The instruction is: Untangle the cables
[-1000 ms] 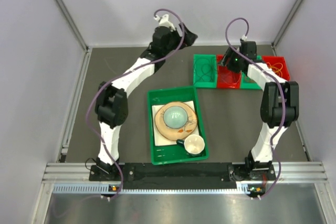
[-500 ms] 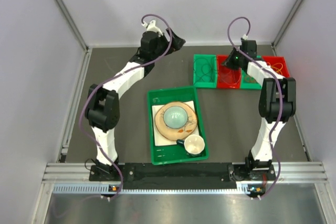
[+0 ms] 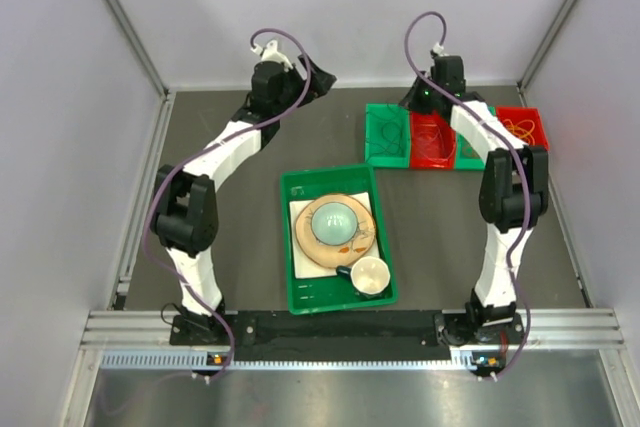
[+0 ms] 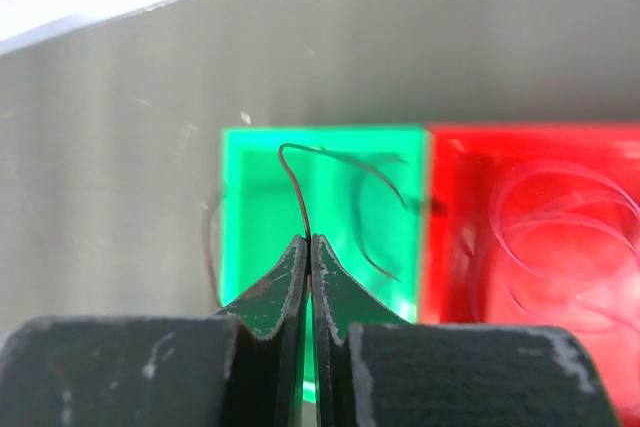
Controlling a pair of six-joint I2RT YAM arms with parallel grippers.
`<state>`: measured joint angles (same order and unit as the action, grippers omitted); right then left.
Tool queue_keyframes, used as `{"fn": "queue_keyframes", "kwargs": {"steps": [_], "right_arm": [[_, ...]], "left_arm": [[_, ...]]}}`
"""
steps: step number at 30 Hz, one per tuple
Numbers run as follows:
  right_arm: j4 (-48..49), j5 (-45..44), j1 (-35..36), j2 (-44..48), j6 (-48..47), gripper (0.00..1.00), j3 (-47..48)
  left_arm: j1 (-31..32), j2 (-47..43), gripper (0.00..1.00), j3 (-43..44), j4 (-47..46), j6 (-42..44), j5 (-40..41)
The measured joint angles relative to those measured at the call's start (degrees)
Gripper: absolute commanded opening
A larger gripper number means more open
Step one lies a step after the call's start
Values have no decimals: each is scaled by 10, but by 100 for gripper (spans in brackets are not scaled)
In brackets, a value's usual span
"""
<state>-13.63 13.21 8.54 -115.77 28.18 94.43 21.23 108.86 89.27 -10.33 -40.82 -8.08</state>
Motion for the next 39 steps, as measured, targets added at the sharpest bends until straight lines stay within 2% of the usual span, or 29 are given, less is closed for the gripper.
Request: {"fn": "queue_keyframes", "kwargs": {"steps": [3,10,11,13,14,15,18,25,28,31,35,39], "right_arm": [[-12,-15,21,-27,-10,0,55],[-60,-67,47,-82,-37,0,94],[-69,-78,50,-91,-43,4,101],[-81,-91,54,-107,-53,32,115],[-86,-97,56,-113,-58,53,118],[-91,-101,59,-114,-63,56,118],[-87,-104,64,-110,-70,56,117],[-73,-108,67,-59,-77,48,82],[-69,-108,67,-33,-79,43,82],[-60,-108,68,-7,-86,32,80],[-43,-106,72,29,-105,33,44],[-17,-105,98,78,-160,34,-56]], "left_arm": [[-5,-8,87,-9,0,0,0],[-7,-16,88,-9,0,2,-2],[-7,-17,88,-9,0,3,-3],[-7,-17,88,-9,0,3,-4],[-7,-17,89,-10,0,3,-5],[-7,-17,89,-10,0,3,-5],[-7,-17,89,-12,0,3,-7],[-8,-17,89,-12,0,1,-16],[-8,-17,89,-12,0,0,-16],[-8,-17,89,-12,0,0,-16],[-8,-17,89,-13,0,0,-17],[-8,-19,90,-17,0,1,-18]]}}
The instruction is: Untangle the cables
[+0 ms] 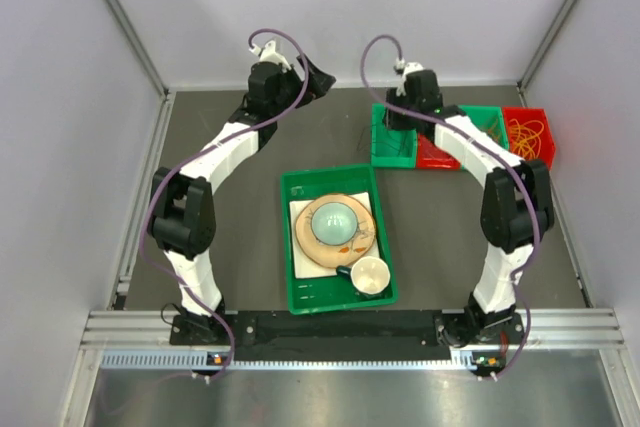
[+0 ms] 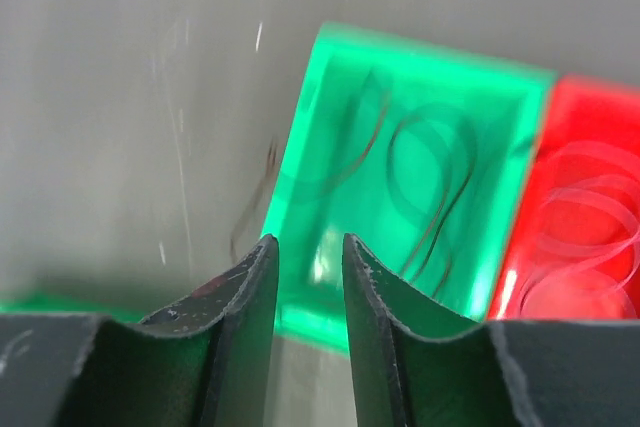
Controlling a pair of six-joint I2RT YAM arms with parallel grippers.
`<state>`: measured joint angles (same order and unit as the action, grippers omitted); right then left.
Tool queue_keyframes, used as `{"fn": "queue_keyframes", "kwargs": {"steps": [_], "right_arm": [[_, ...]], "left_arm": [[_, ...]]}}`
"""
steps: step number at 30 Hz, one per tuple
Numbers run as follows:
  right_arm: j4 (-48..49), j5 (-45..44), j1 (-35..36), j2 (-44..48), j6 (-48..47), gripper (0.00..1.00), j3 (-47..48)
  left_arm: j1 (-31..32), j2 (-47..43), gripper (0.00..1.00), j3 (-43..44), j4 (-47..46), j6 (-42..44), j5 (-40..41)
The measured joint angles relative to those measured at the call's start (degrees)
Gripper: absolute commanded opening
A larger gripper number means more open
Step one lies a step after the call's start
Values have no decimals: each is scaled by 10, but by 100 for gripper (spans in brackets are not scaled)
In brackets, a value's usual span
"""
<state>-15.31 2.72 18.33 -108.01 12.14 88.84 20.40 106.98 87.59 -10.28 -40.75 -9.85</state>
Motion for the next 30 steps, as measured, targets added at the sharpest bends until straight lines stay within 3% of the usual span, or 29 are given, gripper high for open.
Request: {"fn": "queue_keyframes", "kwargs": {"steps": [5,9,17,21,30], "right_arm": [[-6,-10,45,17,-91,33,-57],[-16,-40,75,17,-155,43,-49],[-24,-79,93,16,-245,43,-25],[-33,-80,89,6,-270,48,-25],[-39,-74,75,-28,-275,41,-25]], "left_arm": [[0,0,90,-4,2,4,0],[-2,0,90,-4,13,7,2],[-23,-4,90,-31,19,8,2],[-33,-5,90,-38,19,7,3],[-35,-7,90,-41,17,7,2]]}}
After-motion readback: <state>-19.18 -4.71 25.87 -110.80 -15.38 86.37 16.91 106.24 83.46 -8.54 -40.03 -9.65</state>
